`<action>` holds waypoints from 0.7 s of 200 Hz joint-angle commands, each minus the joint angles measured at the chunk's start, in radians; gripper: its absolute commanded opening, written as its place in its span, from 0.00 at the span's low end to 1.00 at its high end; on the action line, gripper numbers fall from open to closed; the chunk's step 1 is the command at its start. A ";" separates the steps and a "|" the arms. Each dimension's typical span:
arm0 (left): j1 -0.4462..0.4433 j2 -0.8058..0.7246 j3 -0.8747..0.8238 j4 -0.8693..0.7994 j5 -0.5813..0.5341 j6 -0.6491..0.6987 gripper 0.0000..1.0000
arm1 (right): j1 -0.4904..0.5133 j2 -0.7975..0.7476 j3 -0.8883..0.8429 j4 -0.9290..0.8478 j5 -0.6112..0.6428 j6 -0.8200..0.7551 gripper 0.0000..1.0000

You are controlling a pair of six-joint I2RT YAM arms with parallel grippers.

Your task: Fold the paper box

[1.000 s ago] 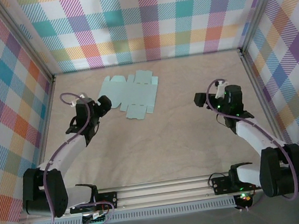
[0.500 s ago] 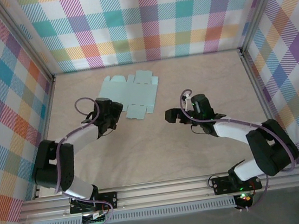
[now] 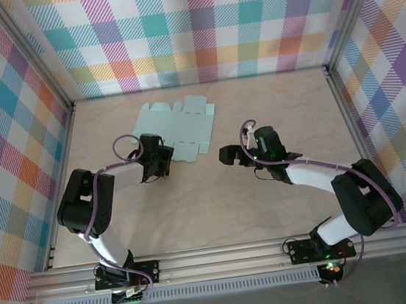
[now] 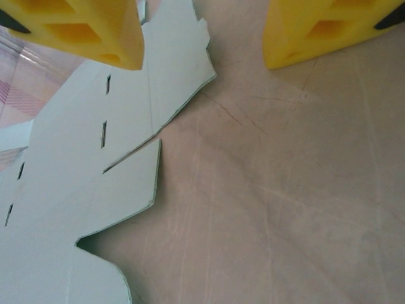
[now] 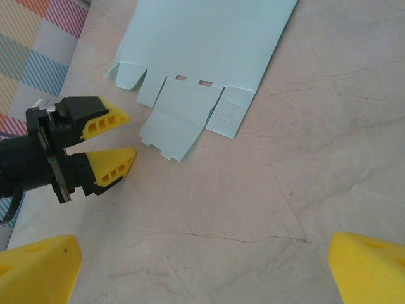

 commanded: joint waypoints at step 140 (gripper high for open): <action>-0.016 0.027 0.078 -0.048 0.000 0.060 0.00 | 0.004 0.037 0.023 0.018 0.009 0.023 1.00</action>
